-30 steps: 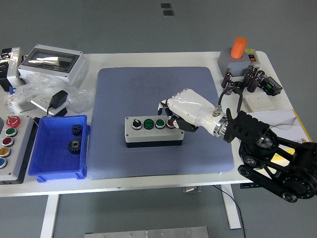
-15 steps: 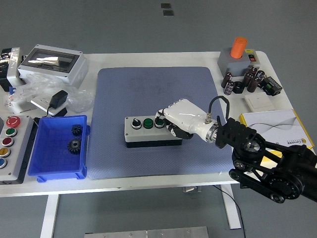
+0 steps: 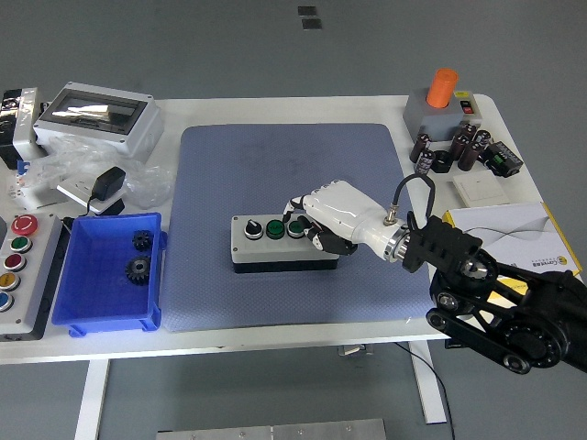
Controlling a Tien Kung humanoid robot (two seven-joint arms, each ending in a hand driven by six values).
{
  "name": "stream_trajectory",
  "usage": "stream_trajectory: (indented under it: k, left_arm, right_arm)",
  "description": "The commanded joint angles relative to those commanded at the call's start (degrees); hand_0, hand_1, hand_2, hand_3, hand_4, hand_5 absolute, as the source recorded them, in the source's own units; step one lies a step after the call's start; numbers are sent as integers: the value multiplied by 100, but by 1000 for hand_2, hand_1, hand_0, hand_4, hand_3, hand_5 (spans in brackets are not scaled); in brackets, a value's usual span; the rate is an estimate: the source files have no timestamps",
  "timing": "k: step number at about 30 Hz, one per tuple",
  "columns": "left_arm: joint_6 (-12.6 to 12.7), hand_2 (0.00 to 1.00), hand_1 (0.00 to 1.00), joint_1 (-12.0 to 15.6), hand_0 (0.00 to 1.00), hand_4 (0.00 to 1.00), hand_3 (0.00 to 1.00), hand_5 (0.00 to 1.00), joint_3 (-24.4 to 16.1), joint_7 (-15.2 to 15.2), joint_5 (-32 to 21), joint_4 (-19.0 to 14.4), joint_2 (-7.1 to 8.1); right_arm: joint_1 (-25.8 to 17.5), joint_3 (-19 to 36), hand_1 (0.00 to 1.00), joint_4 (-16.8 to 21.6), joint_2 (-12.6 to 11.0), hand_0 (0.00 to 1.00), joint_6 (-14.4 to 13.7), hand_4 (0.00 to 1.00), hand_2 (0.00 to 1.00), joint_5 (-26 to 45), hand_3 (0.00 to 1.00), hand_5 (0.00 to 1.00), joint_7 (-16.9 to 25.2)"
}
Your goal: Pick up the button,place it on the desk,press the button,press the button
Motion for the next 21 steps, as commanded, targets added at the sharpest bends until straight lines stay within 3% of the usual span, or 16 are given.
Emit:
stream_trajectory:
  k: [3,8,9,14,15,20,21]
  left_arm:
    - [4,642,752,4,745,874,658,485,0,14,3,0,-1]
    - [5,642,752,11,745,874,658,485,7,29,-1,0,-7]
    - [5,642,753,11,745,875,659,493,7,30,-2,0,-8]
    - [2,642,753,10,745,875,659,493,3,35,1,0,-8]
    - [1,642,752,9,746,876,660,499,3,35,2,0,-9]
    - [-9,642,752,-2,746,876,660,499,12,32,-4,0,-12]
    - [-10,642,753,-3,746,876,659,501,15,32,-7,0,-13]
  right_arm:
    - [-41,274,32,124,-48,92,-159,136,102,345,625,2,137]
    - [-98,582,32,180,-79,92,307,136,102,459,625,2,-19]
    - [-104,615,113,191,-82,124,409,405,166,438,662,177,-49]
    - [-120,698,113,304,-99,124,777,405,166,294,662,177,-180]
    - [-120,709,944,332,-102,875,816,998,998,269,998,504,-201]
    - [-111,762,944,425,-113,875,943,998,998,191,998,504,-288]
    - [-111,769,998,435,-117,998,953,998,998,186,998,467,-295]
